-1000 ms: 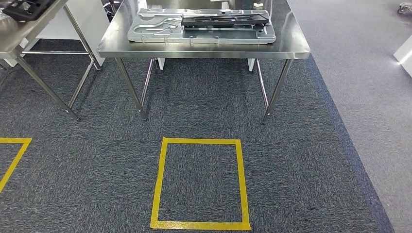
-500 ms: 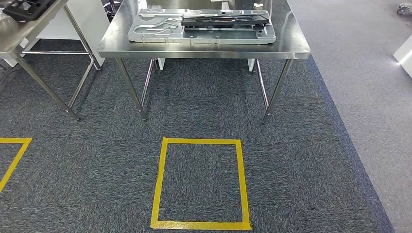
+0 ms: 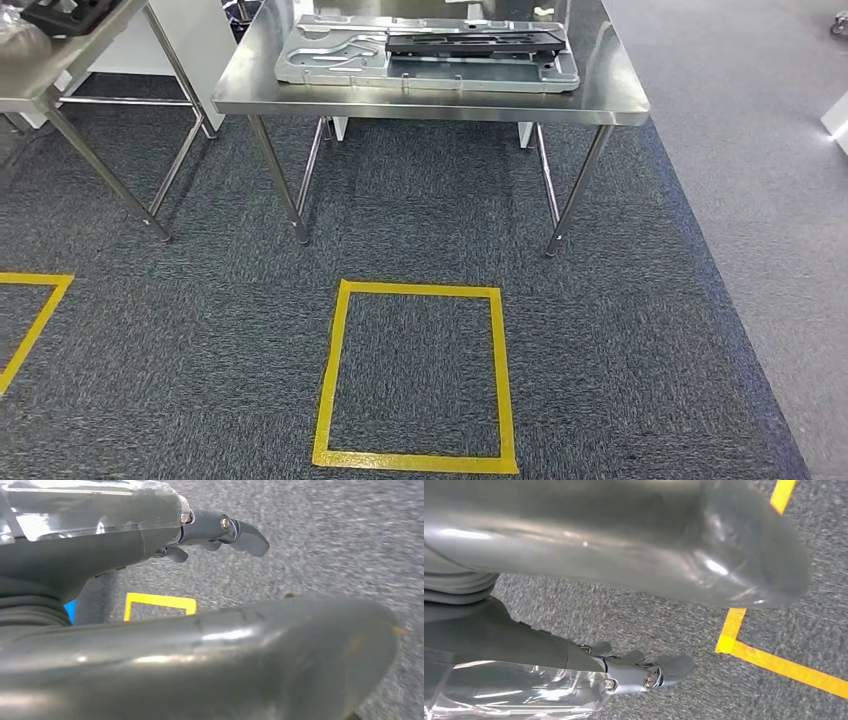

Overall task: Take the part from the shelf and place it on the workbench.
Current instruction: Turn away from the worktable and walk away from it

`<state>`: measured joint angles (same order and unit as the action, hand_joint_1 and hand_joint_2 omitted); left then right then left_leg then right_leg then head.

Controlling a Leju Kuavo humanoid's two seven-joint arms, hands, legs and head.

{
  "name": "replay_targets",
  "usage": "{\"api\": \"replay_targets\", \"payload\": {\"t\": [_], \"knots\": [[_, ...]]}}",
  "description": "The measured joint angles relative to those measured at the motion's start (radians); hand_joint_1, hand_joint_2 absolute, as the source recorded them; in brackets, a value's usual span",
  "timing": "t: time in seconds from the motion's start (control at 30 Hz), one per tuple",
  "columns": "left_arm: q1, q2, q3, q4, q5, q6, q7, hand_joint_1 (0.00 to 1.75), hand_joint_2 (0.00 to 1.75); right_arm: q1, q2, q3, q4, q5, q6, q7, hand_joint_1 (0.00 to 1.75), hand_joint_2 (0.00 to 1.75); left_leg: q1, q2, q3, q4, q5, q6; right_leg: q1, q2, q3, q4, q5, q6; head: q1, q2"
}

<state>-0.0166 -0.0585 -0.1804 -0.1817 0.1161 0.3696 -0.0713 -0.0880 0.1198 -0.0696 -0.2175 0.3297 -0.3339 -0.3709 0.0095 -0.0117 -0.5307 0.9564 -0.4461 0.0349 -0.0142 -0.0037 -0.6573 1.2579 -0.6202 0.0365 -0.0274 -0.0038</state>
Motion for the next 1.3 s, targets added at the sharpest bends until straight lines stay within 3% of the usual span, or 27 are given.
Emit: {"api": "replay_targets", "payload": {"t": [0.03,0.07,0.13,0.17,0.23,0.3,0.37,0.47,0.5,0.53,0.57,0.6,0.67,0.7,0.73,0.8,0.83,0.9,0.97,1.0,1.03,1.07,1.1,1.17,1.23,1.3], "knots": [[0.001,-0.001,0.0,0.0,0.0,0.0,0.005,0.0,0.0,0.001,0.0,0.001,0.0,0.003,-0.003,0.002,0.0,0.0,0.002,-0.007,-0.003,0.004,0.0,-0.003,-0.006,0.0,-0.002,0.01,0.006,0.005,0.0,0.0],[0.002,-0.002,0.0,0.001,0.002,0.001,0.01,0.0,0.0,0.001,0.0,0.003,0.0,0.006,-0.004,0.004,0.0,0.0,0.006,-0.016,-0.005,0.009,-0.002,-0.008,-0.011,0.002,0.016,-0.022,0.032,0.01,0.0,0.0],[0.001,-0.005,0.0,0.001,0.006,0.005,0.016,0.0,0.0,0.0,0.0,0.008,0.0,0.012,-0.005,0.01,0.0,0.0,0.014,-0.035,-0.012,0.027,-0.009,-0.023,-0.022,0.026,0.088,-0.156,0.093,0.021,0.0,0.0],[0.0,-0.006,0.0,0.001,0.008,0.008,0.017,0.0,0.0,0.0,0.0,0.01,0.001,0.015,-0.005,0.013,0.0,0.0,0.015,-0.043,-0.016,0.037,-0.013,-0.032,-0.024,0.04,0.115,-0.209,0.11,0.019,0.0,0.0],[-0.001,-0.008,0.0,0.001,0.012,0.015,0.02,0.0,0.0,-0.002,0.0,0.014,0.002,0.021,-0.006,0.02,0.0,0.0,0.014,-0.056,-0.026,0.048,-0.015,-0.048,-0.02,0.056,0.129,-0.242,0.113,0.004,-0.001,0.0],[0.002,-0.009,0.0,0.002,0.016,0.019,0.02,0.0,0.0,-0.005,0.0,0.018,0.002,0.026,-0.007,0.027,0.0,0.0,0.017,-0.063,-0.031,0.047,-0.012,-0.061,-0.016,0.04,0.126,-0.241,0.117,-0.017,-0.001,0.0],[0.003,-0.011,0.0,0.002,0.018,0.02,0.021,0.0,0.0,-0.006,0.0,0.023,0.002,0.029,-0.008,0.034,0.0,0.0,0.02,-0.04,-0.048,0.082,-0.037,-0.069,-0.016,0.021,0.125,-0.244,0.121,-0.035,-0.001,0.0],[-0.001,-0.011,0.0,0.002,0.017,0.02,0.02,0.0,0.0,-0.006,-0.001,0.029,0.003,0.031,-0.009,0.045,0.0,0.0,0.019,-0.001,-0.133,0.273,-0.14,-0.073,-0.007,-0.013,0.119,-0.245,0.123,-0.049,-0.002,0.0],[-0.001,-0.012,0.0,0.002,0.016,0.019,0.02,0.0,0.0,-0.006,-0.001,0.03,0.003,0.031,-0.01,0.049,0.0,0.0,0.019,0.002,-0.157,0.33,-0.161,-0.073,-0.003,-0.025,0.118,-0.245,0.123,-0.05,-0.001,0.0],[0.0,-0.012,0.0,0.002,0.014,0.018,0.018,0.0,0.0,-0.007,-0.002,0.031,0.003,0.03,-0.01,0.053,0.0,0.0,0.019,0.004,-0.165,0.354,-0.163,-0.071,0.0,-0.036,0.117,-0.244,0.123,-0.051,-0.001,0.0],[0.001,-0.012,0.0,0.002,0.012,0.016,0.015,0.0,0.0,-0.008,-0.002,0.031,0.004,0.029,-0.011,0.057,0.0,0.0,0.018,0.006,-0.152,0.335,-0.145,-0.067,0.003,-0.047,0.117,-0.244,0.122,-0.051,-0.001,0.0],[0.003,-0.012,0.0,0.002,0.01,0.013,0.011,0.0,0.0,-0.01,-0.003,0.031,0.004,0.027,-0.013,0.059,0.0,0.0,0.016,0.013,-0.119,0.277,-0.114,-0.062,0.005,-0.056,0.119,-0.244,0.122,-0.052,-0.001,0.0],[0.001,-0.012,0.0,0.002,0.003,0.007,0.002,0.0,0.0,-0.014,-0.003,0.031,0.004,0.021,-0.017,0.061,0.0,0.0,0.004,0.059,-0.044,0.129,-0.059,-0.046,0.009,-0.075,0.122,-0.243,0.119,-0.048,-0.002,0.0],[-0.001,-0.013,-0.001,0.002,-0.001,0.004,-0.003,0.0,0.0,-0.015,-0.004,0.031,0.004,0.018,-0.019,0.061,0.0,0.0,-0.002,0.076,-0.022,0.082,-0.046,-0.04,0.012,-0.085,0.123,-0.242,0.117,-0.044,-0.002,0.0],[-0.002,-0.013,-0.001,0.002,-0.004,0.0,-0.007,0.0,0.0,-0.016,-0.004,0.03,0.004,0.015,-0.021,0.061,0.0,0.0,-0.007,0.087,-0.014,0.059,-0.043,-0.035,0.013,-0.094,0.124,-0.242,0.116,-0.039,-0.001,0.0],[-0.003,-0.013,-0.003,0.002,-0.008,-0.005,-0.013,0.0,0.0,-0.017,-0.006,0.03,0.003,0.011,-0.022,0.058,0.0,0.0,-0.009,0.065,-0.017,0.054,-0.039,-0.029,0.014,-0.113,0.129,-0.244,0.115,-0.028,-0.001,0.0],[-0.002,-0.013,-0.003,0.002,-0.009,-0.006,-0.015,0.0,0.0,-0.018,-0.007,0.03,0.003,0.011,-0.022,0.056,0.0,0.0,-0.007,0.055,-0.015,0.049,-0.034,-0.025,0.013,-0.108,0.131,-0.241,0.11,-0.022,-0.001,0.0],[-0.004,-0.013,-0.004,0.002,-0.01,-0.007,-0.019,0.0,0.0,-0.02,-0.01,0.03,0.002,0.012,-0.022,0.054,0.0,0.0,-0.001,0.035,-0.011,0.039,-0.024,-0.013,0.009,-0.063,0.111,-0.188,0.07,-0.012,-0.001,0.0],[-0.007,-0.013,-0.004,0.002,-0.01,-0.008,-0.021,0.0,0.0,-0.018,-0.014,0.03,0.002,0.013,-0.022,0.055,0.0,0.0,0.0,0.014,-0.015,0.037,-0.018,-0.007,0.005,-0.013,0.051,-0.059,0.002,-0.007,-0.001,0.0],[-0.007,-0.013,-0.004,0.002,-0.01,-0.008,-0.022,0.0,0.0,-0.017,-0.015,0.03,0.002,0.014,-0.022,0.055,0.0,0.0,-0.001,0.001,-0.018,0.038,-0.017,-0.005,0.004,-0.004,0.02,0.002,-0.02,-0.006,-0.001,0.0],[-0.006,-0.013,-0.005,0.002,-0.011,-0.008,-0.022,0.0,0.0,-0.015,-0.016,0.03,0.002,0.014,-0.022,0.056,0.0,0.0,-0.001,-0.012,-0.019,0.039,-0.017,-0.005,0.003,-0.001,0.002,0.036,-0.022,-0.005,-0.001,0.0],[-0.006,-0.013,-0.005,0.002,-0.011,-0.008,-0.022,0.0,0.0,-0.014,-0.017,0.03,0.003,0.014,-0.022,0.056,0.0,0.0,-0.002,-0.027,-0.019,0.041,-0.017,-0.005,0.003,0.001,0.004,0.027,-0.002,-0.005,-0.001,0.0],[-0.005,-0.013,-0.006,0.003,-0.012,-0.008,-0.022,0.0,0.0,-0.014,-0.019,0.03,0.003,0.015,-0.022,0.056,0.0,0.0,-0.001,-0.041,-0.018,0.043,-0.017,-0.006,0.002,0.006,0.023,-0.02,0.034,-0.007,-0.001,0.0],[-0.006,-0.013,-0.007,0.003,-0.015,-0.009,-0.021,0.0,0.0,-0.016,-0.022,0.03,0.003,0.019,-0.021,0.056,0.0,0.0,-0.003,-0.066,-0.02,0.051,-0.02,-0.011,-0.002,0.045,0.082,-0.159,0.104,-0.012,-0.001,0.0],[-0.007,-0.013,-0.007,0.003,-0.018,-0.009,-0.019,0.0,0.0,-0.019,-0.024,0.03,0.003,0.022,-0.021,0.056,0.0,0.0,-0.003,-0.087,-0.028,0.057,-0.022,-0.022,-0.002,0.077,0.112,-0.23,0.122,-0.019,-0.001,0.0],[-0.005,-0.012,-0.007,0.003,-0.02,-0.009,-0.019,0.0,0.0,-0.023,-0.024,0.03,0.003,0.025,-0.021,0.056,0.0,0.0,-0.001,-0.105,-0.034,0.055,-0.018,-0.037,-0.002,0.068,0.114,-0.236,0.121,-0.027,-0.001,0.0]]}}
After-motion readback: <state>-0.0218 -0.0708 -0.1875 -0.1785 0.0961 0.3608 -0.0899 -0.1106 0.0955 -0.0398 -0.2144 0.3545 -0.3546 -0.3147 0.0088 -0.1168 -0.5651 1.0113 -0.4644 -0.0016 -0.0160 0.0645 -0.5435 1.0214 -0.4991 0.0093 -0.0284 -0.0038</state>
